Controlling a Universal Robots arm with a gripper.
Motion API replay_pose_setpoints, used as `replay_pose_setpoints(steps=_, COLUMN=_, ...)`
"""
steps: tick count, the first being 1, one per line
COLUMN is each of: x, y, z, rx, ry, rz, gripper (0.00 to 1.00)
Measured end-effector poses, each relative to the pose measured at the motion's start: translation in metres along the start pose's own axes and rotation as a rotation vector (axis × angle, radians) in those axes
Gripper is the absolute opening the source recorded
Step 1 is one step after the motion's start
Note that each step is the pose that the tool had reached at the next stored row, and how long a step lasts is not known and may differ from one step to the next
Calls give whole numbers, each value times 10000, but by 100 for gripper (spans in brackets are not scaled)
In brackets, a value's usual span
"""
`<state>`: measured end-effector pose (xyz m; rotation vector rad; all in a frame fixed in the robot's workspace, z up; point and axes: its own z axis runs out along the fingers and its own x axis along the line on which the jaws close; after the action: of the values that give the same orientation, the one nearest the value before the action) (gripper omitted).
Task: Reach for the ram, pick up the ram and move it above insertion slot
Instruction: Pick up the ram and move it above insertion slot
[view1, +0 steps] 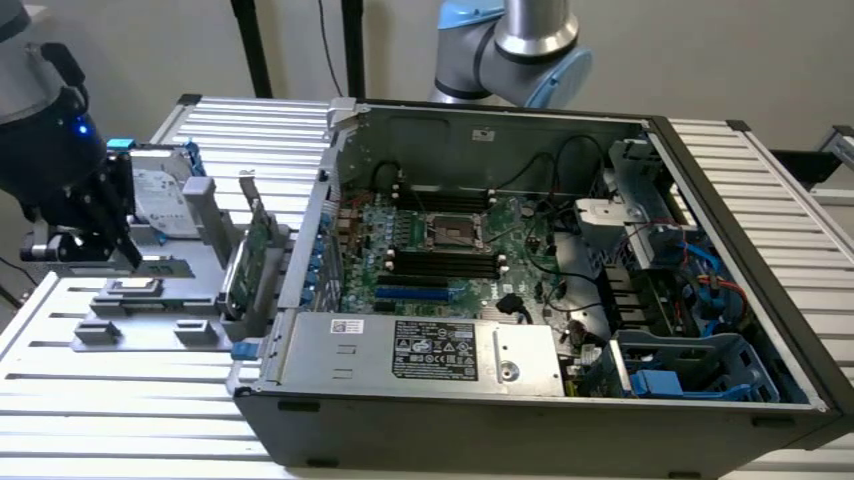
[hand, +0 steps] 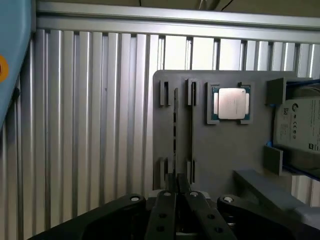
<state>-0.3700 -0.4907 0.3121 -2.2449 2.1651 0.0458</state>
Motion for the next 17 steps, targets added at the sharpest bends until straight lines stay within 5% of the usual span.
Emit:
replay_pose_setpoints(steps=11, x=-10, y=-224, z=-493, rx=-13, ry=-83, rz=-242, gripper=13)
replay_pose_setpoints(steps=17, x=-10, y=-430, z=-620, rx=-9, ry=-207, rz=-251, gripper=13)
